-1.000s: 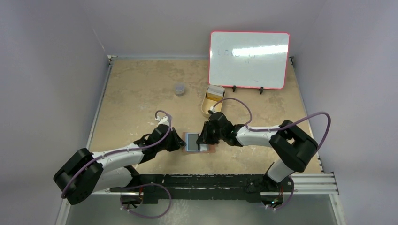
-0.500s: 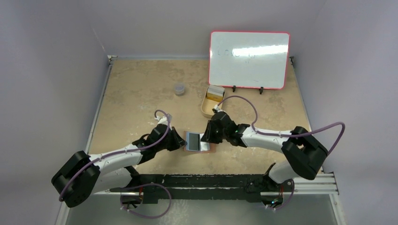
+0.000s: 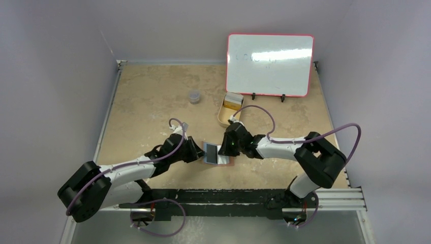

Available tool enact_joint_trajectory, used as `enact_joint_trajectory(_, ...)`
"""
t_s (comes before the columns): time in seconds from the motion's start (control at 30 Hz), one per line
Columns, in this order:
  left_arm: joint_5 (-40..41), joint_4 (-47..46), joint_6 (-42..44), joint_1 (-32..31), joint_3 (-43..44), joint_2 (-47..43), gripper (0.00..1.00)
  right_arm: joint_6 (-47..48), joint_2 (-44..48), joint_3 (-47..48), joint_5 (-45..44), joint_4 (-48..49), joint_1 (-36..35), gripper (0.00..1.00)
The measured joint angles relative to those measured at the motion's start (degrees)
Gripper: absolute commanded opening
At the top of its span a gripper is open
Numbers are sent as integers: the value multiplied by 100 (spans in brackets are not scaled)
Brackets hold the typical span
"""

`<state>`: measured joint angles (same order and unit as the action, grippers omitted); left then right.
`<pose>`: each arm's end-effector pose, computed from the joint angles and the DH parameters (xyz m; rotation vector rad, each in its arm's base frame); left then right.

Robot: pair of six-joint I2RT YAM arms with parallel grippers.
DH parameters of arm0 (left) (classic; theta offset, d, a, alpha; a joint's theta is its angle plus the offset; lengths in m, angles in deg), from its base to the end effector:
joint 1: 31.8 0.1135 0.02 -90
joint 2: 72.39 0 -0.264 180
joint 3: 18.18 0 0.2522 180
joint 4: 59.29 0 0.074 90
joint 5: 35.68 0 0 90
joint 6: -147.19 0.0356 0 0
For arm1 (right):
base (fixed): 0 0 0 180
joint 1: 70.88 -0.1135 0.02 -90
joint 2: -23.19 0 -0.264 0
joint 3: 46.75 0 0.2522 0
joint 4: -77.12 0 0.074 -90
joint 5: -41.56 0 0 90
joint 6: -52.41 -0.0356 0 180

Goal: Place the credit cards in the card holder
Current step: Insert the credit card into the card holder.

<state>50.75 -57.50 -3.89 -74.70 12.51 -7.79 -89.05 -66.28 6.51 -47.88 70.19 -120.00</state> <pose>0.1487 -0.1412 0.1474 -0.3428 2.3861 -1.0201 0.1967 0.2278 0.1536 0.0457 2.4970 0.8404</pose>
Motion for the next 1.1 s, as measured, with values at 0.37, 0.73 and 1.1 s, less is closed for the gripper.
enact_joint_trajectory(0.37, -199, -481, -136, 0, -70, 179, 1, 11, -22, -72, 24, 223, 0, 15)
enact_joint_trajectory(0.73, -376, -885, -151, 0, -181, 144, 0, 7, -24, -240, 111, 595, 2, 15)
enact_joint_trajectory(1.1, -474, -1248, -243, 0, -337, 144, 0, -7, -28, -308, 195, 732, 2, 16)
